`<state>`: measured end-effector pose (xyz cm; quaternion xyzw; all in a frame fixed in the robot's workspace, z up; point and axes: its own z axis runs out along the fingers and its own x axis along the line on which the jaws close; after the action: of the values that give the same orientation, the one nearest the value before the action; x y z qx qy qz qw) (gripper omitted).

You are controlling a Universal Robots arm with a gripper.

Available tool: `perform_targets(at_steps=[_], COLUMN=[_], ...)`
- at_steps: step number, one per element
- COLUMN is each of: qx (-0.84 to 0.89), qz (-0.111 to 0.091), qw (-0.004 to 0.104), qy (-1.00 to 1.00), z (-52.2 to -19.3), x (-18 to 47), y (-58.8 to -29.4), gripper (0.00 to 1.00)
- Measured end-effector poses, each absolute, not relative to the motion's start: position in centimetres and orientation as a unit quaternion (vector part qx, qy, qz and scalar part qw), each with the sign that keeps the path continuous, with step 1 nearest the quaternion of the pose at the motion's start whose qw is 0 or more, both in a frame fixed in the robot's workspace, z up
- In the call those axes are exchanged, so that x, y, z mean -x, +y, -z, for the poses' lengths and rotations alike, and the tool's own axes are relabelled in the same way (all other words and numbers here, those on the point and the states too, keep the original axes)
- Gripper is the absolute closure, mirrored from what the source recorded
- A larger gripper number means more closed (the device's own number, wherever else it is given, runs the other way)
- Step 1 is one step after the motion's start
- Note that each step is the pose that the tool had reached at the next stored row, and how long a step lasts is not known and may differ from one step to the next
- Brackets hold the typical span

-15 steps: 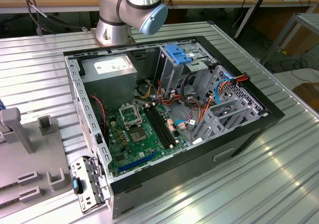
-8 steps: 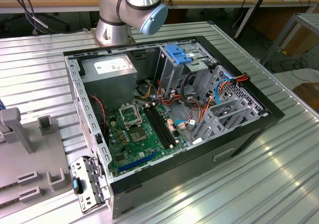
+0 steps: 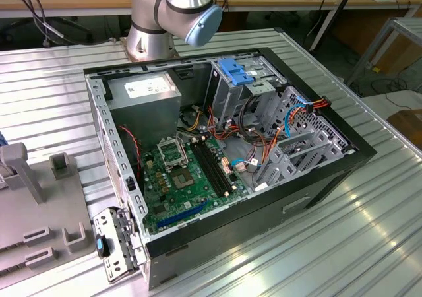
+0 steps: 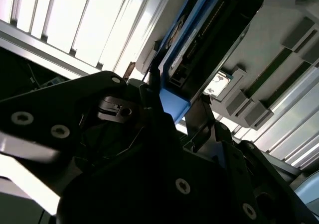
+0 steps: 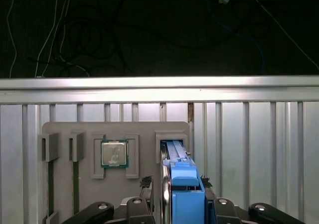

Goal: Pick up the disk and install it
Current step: 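Pick up the disk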

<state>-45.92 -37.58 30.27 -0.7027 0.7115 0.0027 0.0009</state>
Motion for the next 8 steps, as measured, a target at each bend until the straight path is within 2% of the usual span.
perform_targets(at_steps=[8], qx=[0.702], qz=[-0.003], qw=[0.001], qy=[0.712], z=[-30.21], x=[45.92], y=[-37.21], gripper=[0.53])
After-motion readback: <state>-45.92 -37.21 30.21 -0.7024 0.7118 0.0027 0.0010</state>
